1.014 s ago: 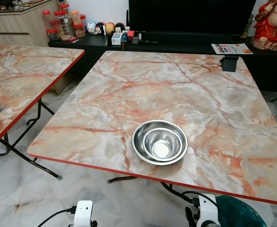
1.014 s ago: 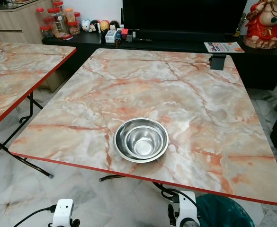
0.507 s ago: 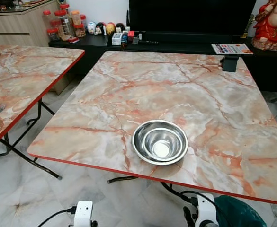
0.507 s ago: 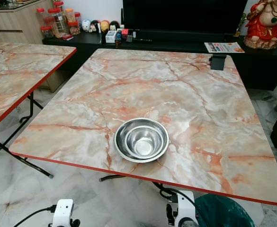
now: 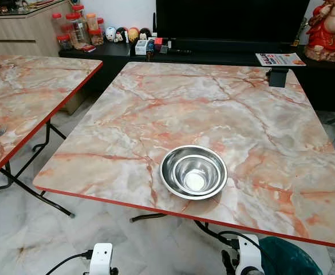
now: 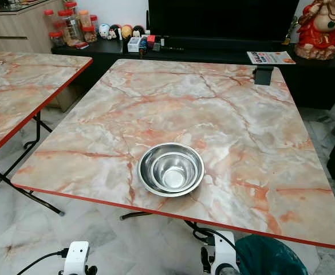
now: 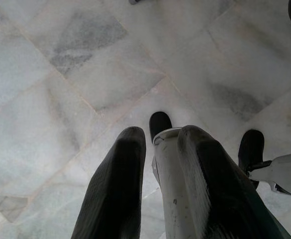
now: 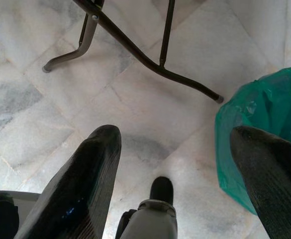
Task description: Setting the table
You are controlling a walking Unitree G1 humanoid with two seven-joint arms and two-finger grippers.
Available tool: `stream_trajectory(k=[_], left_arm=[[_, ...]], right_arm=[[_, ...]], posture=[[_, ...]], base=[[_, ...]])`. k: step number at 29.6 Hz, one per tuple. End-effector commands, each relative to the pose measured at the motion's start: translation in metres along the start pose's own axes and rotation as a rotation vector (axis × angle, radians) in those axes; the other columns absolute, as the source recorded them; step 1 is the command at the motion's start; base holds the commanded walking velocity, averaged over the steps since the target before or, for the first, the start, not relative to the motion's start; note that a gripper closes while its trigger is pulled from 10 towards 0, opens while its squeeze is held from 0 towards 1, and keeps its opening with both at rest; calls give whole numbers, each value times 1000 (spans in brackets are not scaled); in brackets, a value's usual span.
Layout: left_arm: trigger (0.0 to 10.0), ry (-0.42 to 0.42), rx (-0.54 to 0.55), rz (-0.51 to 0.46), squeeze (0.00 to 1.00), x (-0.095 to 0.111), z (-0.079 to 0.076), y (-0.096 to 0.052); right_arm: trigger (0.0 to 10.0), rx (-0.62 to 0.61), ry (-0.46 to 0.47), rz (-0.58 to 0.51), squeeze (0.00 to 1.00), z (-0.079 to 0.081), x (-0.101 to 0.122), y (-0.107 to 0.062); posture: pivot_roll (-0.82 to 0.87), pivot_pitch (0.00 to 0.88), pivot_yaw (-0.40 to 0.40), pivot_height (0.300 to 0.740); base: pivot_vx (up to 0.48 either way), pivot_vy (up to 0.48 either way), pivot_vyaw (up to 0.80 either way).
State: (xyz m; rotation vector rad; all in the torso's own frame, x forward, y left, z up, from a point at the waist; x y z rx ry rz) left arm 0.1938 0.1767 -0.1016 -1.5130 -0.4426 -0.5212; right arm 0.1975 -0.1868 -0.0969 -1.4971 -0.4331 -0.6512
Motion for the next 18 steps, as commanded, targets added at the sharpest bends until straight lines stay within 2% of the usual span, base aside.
stream_trajectory(k=[1, 18], left_arm=[[10000, 7, 1, -7, 0, 2, 1, 0], [10000, 12, -3, -7, 0, 2, 1, 0]], right_arm=[[10000, 4, 6, -1, 0, 3, 2, 1], [10000, 4, 2, 1, 0, 3, 2, 1]], posture=[[-44, 0, 27, 723], [-46, 0, 29, 723]], base=[[0, 0, 0], [0, 0, 0]])
Point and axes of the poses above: a point about 5 cm out from each wrist's last joint towards the gripper, its own y axis pointing out of the wrist towards the gripper, its own x axis along the axis of the wrist's last joint, z = x × y, the point moved 2 cm from there along y, pointing out of the wrist towards the gripper, and after that the axes turned 4 degrees about y, right-handed, at the moved point
